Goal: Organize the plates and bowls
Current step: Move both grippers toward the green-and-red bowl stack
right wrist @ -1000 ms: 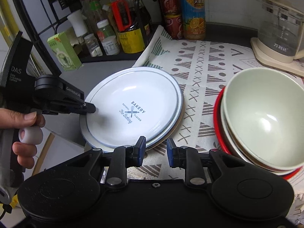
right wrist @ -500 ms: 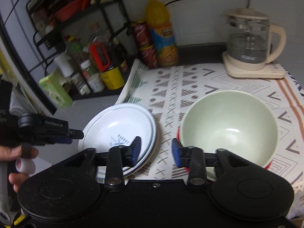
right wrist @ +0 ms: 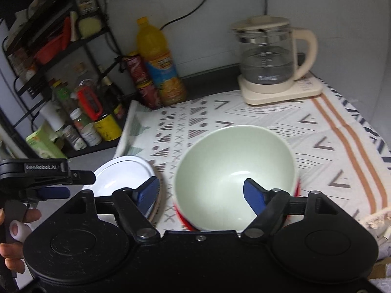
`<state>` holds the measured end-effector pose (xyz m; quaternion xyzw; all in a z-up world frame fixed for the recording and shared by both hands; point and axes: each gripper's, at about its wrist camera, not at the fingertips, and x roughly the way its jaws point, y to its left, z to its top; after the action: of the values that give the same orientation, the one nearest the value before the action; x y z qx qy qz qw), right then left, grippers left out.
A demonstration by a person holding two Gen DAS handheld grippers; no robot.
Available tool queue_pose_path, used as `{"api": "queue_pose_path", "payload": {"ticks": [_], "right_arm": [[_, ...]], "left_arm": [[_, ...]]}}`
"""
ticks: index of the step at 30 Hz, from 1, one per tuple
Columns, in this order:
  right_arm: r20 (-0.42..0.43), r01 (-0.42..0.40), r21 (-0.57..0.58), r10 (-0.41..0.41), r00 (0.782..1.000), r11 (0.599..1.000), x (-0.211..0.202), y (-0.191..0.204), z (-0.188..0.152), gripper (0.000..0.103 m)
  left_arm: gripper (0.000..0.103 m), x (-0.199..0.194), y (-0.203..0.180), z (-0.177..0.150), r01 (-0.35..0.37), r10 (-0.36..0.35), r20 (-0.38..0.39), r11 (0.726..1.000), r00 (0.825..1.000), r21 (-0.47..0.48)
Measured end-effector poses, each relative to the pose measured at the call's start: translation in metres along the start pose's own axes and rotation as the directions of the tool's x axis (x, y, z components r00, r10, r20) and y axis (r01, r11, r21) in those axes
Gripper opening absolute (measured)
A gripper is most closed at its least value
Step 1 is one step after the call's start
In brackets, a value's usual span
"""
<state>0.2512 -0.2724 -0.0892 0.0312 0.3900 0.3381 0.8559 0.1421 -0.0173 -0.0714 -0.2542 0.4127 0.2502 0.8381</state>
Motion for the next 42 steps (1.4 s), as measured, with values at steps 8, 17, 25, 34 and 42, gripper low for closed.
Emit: {"api": "queue_pose_path", "payload": {"ticks": [8, 17, 25, 34, 42], "right_arm": [[0.01, 0.066, 0.05, -0.066, 0.998, 0.997, -0.006, -0.026, -0.003, 0.087], [-0.014, 0.141, 0.094, -0.141, 0.99, 0.985, -0.003, -0.055, -0.01, 0.091], [-0.058, 0.167, 0.129, -0.16, 0.985, 0.977, 0.011, -0.074, -0.016, 0.091], [-0.139, 0.167, 0.201, -0.14, 0.98, 0.965, 0.045, -0.091, -0.02, 0.081], [-0.188, 0.086, 0.24, -0.041, 0.981, 0.967, 0.061, -0.094, -0.023, 0.043]], "left_arm": [[0.078, 0.013, -0.034, -0.006, 0.052, -0.051, -0.02, 0.997, 0.999, 0.053], [0.079, 0.034, -0.07, -0.015, 0.121, -0.115, -0.061, 0.988, 0.991, 0.1], [0.078, 0.063, -0.084, -0.021, 0.156, -0.143, -0.129, 0.983, 0.981, 0.094], [0.077, 0.098, -0.091, -0.027, 0.174, -0.152, -0.208, 0.98, 0.966, 0.095], [0.032, 0.117, -0.095, -0.035, 0.212, -0.188, -0.286, 0.976, 0.94, 0.057]]}}
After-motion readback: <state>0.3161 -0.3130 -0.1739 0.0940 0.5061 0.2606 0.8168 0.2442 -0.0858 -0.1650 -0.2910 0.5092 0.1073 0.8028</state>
